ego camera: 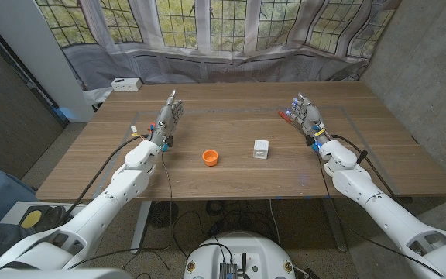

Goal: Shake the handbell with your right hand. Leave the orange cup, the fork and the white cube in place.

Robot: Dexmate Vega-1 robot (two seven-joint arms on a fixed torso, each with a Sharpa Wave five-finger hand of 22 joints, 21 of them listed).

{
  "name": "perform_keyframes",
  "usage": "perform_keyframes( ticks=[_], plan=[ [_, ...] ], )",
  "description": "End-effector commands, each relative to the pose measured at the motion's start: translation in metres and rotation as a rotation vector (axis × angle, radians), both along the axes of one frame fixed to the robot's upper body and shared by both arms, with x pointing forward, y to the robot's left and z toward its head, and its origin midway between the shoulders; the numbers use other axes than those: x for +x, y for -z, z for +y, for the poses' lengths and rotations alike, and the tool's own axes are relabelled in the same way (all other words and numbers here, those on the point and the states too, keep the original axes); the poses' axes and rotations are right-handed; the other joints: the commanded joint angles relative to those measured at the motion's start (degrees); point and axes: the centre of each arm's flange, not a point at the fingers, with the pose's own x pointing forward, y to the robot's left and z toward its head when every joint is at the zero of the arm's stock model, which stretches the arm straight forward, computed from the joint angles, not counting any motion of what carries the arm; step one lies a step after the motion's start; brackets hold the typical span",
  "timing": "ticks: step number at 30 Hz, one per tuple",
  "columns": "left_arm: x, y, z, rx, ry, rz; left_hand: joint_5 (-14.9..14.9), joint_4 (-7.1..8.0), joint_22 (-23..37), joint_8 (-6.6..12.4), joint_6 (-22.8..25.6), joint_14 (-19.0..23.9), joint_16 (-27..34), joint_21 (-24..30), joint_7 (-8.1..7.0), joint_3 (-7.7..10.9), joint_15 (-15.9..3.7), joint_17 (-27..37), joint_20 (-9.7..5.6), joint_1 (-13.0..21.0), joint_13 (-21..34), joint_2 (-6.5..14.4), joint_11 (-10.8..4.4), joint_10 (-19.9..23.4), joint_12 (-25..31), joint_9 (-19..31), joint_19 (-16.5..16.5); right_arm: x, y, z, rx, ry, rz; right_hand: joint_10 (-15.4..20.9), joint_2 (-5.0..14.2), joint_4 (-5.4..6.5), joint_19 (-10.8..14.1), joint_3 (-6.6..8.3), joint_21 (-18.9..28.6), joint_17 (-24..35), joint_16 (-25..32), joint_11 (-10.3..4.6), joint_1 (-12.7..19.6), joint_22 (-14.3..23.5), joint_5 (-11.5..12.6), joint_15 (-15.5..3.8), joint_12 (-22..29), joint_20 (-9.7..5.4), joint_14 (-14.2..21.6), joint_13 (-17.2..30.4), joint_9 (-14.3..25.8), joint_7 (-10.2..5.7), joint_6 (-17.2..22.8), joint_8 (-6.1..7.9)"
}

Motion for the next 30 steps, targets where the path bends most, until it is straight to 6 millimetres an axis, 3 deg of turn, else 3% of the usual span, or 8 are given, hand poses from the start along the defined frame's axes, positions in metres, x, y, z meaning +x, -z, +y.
perform_keyframes(
  ticks=[1, 8, 13, 17, 30],
  plan=[
    [0.002, 0.007, -0.001, -0.019, 0.023, -0.019, 0.29, -0.05, 0.14, 0.65, 0.68, 0.00, 0.45, 0.17, 1.19, 0.33, 0.86, 0.29, 0.12, 0.46, 0.22, 0.07, 0.81, 0.50, 0.38, 0.16, 0.22, -0.010, 0.003, 0.005, 0.028, -0.077, -0.077, 0.19, 0.00, 0.01, 0.48, 0.37, 0.11, 0.12, 0.34, 0.60, 0.30, 0.09, 0.28, 0.37, 0.42, 0.27, 0.16, 0.14, 0.30, -0.55, 0.40, 0.22],
    [-0.007, 0.008, 0.000, -0.003, 0.016, -0.031, 0.30, -0.11, 0.15, 0.83, 1.22, 0.31, 0.59, 0.09, 1.26, 0.36, 0.91, 0.29, 0.16, 0.54, 0.22, 0.22, 0.73, 0.85, 0.52, 0.17, 0.24, -0.025, -0.001, -0.002, 0.008, -0.050, -0.129, 1.07, 0.05, -0.02, 1.32, 0.25, 0.24, 0.11, 0.62, 0.01, 0.29, 0.10, 0.35, -0.16, 0.63, 0.13, 1.22, 0.11, 0.29, -0.66, 0.79, 0.35],
    [-0.011, 0.008, 0.000, -0.013, 0.010, -0.041, 0.29, -0.19, 0.16, 1.14, 2.22, 1.03, 0.84, 0.16, 1.28, 0.44, 1.09, 0.29, 0.63, 0.67, 0.22, 0.46, 0.63, 1.88, 0.91, 0.18, 0.71, -0.032, -0.004, -0.003, -0.008, -0.044, -0.138, 2.45, 0.12, -0.03, 2.20, 0.09, 0.32, 0.16, 1.01, 0.42, 0.23, 0.12, 0.41, -0.08, 0.99, 0.20, 2.58, 0.13, 0.30, -0.31, 2.25, 0.83],
    [-0.014, 0.007, -0.001, -0.023, -0.004, -0.039, 0.27, -0.33, 0.16, 1.55, 3.74, 1.59, 0.95, 0.36, 1.51, 0.59, 1.05, 0.28, 0.08, 0.92, 0.22, 0.82, 0.79, 2.67, 1.15, 0.19, 1.63, -0.036, -0.006, -0.003, -0.020, -0.042, -0.137, 3.90, 0.38, 0.10, 2.70, -0.08, 0.25, 0.42, 1.49, 0.51, 0.02, 0.16, 0.45, 0.03, 1.37, 0.36, 3.89, 0.23, 0.37, -0.10, 4.25, 1.46],
    [-0.012, 0.008, -0.015, 0.015, 0.008, -0.041, 0.20, -0.66, 0.14, 1.68, 5.26, 2.99, 1.21, 0.51, 1.34, 0.91, 0.89, 0.25, 0.45, 1.49, 0.23, 1.41, 0.74, 4.21, 1.56, 0.17, 2.90, -0.048, -0.020, -0.009, -0.099, -0.016, -0.169, 4.53, 0.43, -0.06, 2.52, -0.16, -0.03, 0.50, 1.35, 0.51, 0.19, 0.19, 0.45, 0.02, 1.43, 0.83, 3.88, 0.30, 0.39, -0.53, 5.16, 1.58]
  ],
)
